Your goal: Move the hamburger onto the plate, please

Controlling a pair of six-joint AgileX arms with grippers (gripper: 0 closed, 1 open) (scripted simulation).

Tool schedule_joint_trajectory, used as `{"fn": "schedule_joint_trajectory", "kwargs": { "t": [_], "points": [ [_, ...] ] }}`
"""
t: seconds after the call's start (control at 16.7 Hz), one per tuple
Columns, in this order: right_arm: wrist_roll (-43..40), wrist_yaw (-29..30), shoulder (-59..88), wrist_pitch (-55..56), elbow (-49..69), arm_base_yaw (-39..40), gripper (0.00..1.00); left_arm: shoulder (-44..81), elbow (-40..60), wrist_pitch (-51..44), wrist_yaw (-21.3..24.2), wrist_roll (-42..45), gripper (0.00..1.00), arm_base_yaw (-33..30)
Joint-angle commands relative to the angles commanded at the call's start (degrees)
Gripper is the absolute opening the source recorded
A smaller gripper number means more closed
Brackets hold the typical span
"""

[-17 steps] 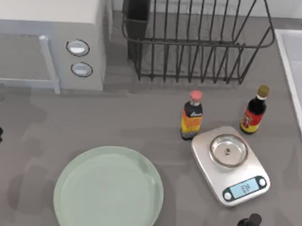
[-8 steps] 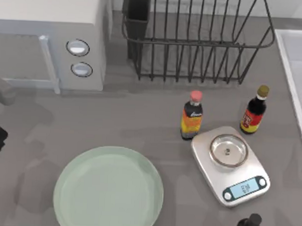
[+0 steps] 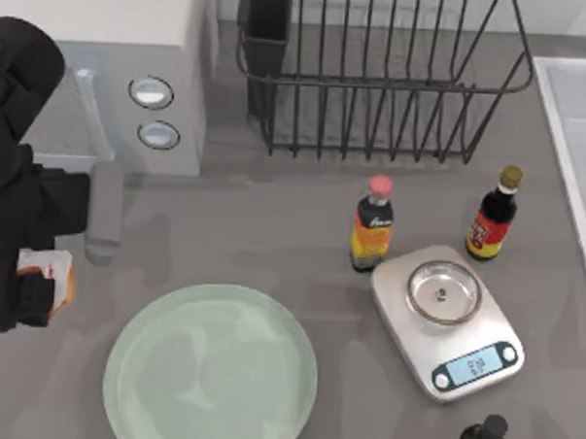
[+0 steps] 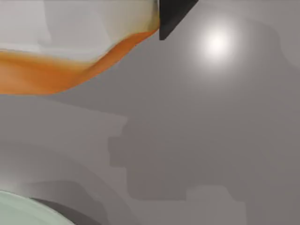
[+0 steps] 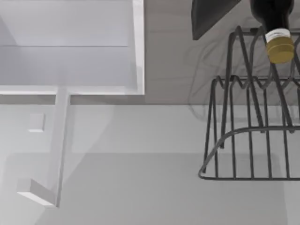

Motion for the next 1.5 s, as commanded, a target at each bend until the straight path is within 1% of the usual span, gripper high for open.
{"fn": "schedule_joint_trajectory", "kwargs": {
  "t": [0.36, 0.54, 0.66, 0.78, 0.9, 1.02, 1.38, 1.5],
  "points": [
    [0.0, 0.0, 0.0, 0.0, 0.0, 0.0, 1.0, 3.17, 3.39, 0.59, 0.27, 32.93, 0.0, -13.61],
    [0.0, 0.0, 0.0, 0.0, 0.0, 0.0, 1.0, 4.3, 4.53, 1.06, 0.3, 48.02, 0.0, -19.87],
    [0.0, 0.0, 0.0, 0.0, 0.0, 0.0, 1.0, 4.99, 4.82, 1.23, 0.14, 56.62, 0.0, -23.39],
    [0.0, 0.0, 0.0, 0.0, 0.0, 0.0, 1.0, 5.76, 4.85, 1.15, -0.14, 62.97, 0.0, -26.3],
    [0.0, 0.0, 0.0, 0.0, 0.0, 0.0, 1.0, 6.21, 4.55, 1.12, -0.45, 67.07, 0.0, -28.38],
    [0.0, 0.0, 0.0, 0.0, 0.0, 0.0, 1.0, 5.92, 3.95, 1.41, -0.67, 69.0, 0.0, -29.25],
    [0.0, 0.0, 0.0, 0.0, 0.0, 0.0, 1.0, 5.91, 3.83, 1.6, -0.6, 69.23, 0.0, -29.04],
    [0.0, 0.0, 0.0, 0.0, 0.0, 0.0, 1.0, 6.35, 2.78, 3.26, -0.58, 69.17, 0.0, -29.08]
  ]
}}
